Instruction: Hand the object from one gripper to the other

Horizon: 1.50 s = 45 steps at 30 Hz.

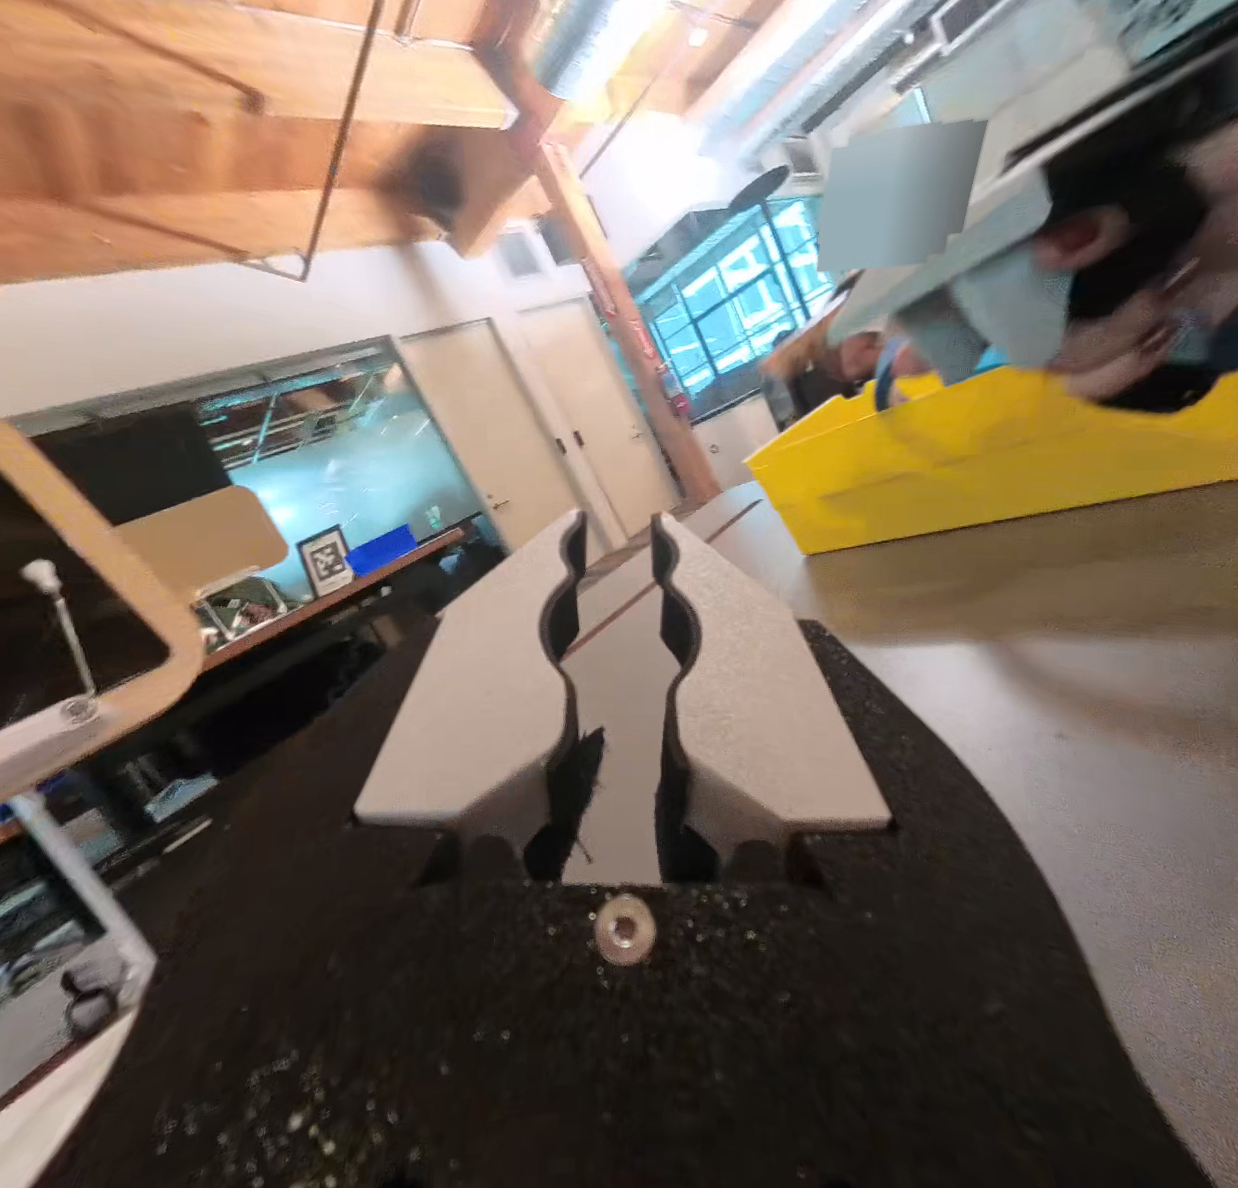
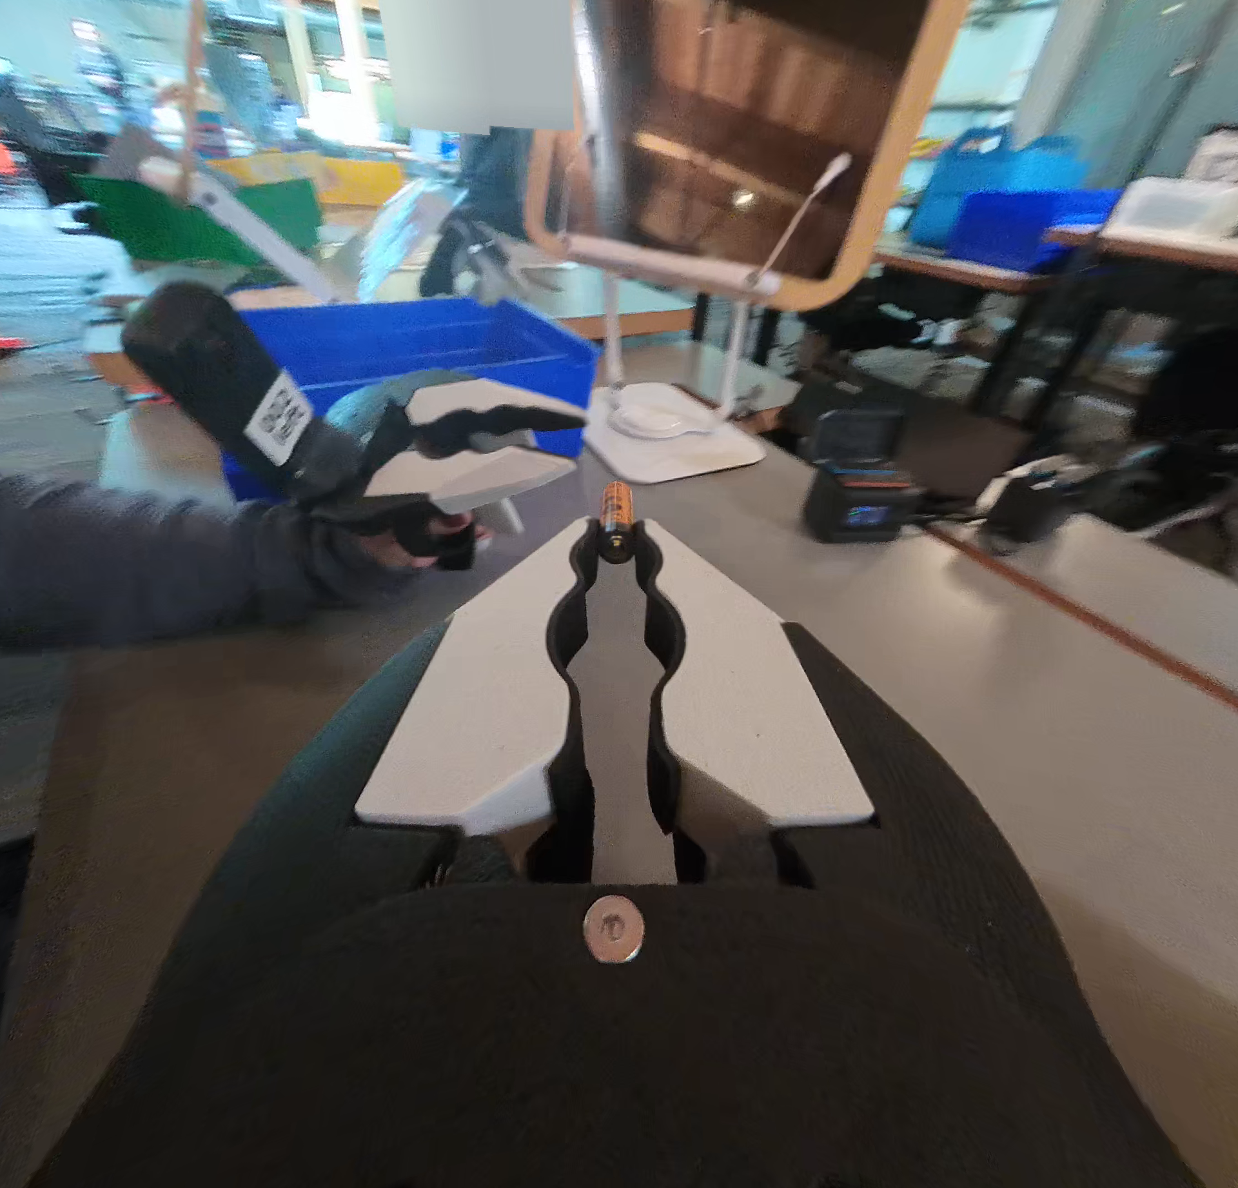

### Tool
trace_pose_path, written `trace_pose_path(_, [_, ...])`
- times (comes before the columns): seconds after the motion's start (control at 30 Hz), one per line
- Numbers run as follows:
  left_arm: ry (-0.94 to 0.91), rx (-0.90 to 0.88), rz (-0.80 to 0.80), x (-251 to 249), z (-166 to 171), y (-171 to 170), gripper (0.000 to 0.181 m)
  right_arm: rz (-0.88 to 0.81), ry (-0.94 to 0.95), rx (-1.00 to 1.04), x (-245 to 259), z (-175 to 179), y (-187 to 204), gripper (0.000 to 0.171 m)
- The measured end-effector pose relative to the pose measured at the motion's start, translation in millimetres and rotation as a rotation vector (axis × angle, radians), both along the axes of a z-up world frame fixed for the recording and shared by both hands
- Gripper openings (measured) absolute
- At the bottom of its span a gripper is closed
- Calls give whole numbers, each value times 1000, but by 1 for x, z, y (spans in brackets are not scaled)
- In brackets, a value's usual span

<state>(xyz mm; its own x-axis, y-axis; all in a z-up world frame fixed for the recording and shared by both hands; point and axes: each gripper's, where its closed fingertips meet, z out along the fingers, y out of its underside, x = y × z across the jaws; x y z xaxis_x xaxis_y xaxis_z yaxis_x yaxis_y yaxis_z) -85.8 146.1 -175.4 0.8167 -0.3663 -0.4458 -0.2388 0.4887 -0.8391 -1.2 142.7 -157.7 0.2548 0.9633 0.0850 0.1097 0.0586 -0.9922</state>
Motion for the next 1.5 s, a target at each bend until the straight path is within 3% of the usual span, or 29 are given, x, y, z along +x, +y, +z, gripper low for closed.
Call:
trace_pose_path(0.17, [-59, -68, 28, -12, -6, 12, 13, -511, -29, 148, 104, 57, 59, 9])
trace_pose_path(0.3, [15, -77, 55, -5, -15, 18, 7, -892, -83, 179, 204, 64, 96, 9])
trace_pose_path(0.53, [56, -104, 33, 4, -23, 20, 4, -940, -124, 43, 243, 43, 154, 8])
trace_pose_path(0.6, [58, -114, 26, 5, -24, 20, 4, -957, -142, 29, 245, 39, 164, 21])
trace_pose_path(0.8, [52, -147, 16, 6, -29, 24, 4, -901, -91, 111, 210, 60, 147, 29])
trace_pose_path(1.0, [31, -168, -11, 10, -29, 22, 2, -640, 123, 321, 85, 81, 105, 26])
trace_pose_path(1.1, [40, -170, -13, 11, -30, 21, 2, -647, 302, 415, 37, 56, 99, 23])
trace_pose_path(1.23, [35, -180, -11, 10, -30, 20, 0, -587, 183, 456, -16, -11, 92, 19])
trace_pose_path(1.33, [64, -234, 27, 7, -29, 20, 0, -486, 79, 520, -40, -38, 80, 18])
trace_pose_path(1.4, [78, -265, 198, -15, -13, 23, 0, -468, 68, 563, -47, -38, 80, 17])
trace_pose_path(1.5, [-82, -305, 201, -38, 36, -6, 0, -455, 43, 539, -49, -45, 86, 16])
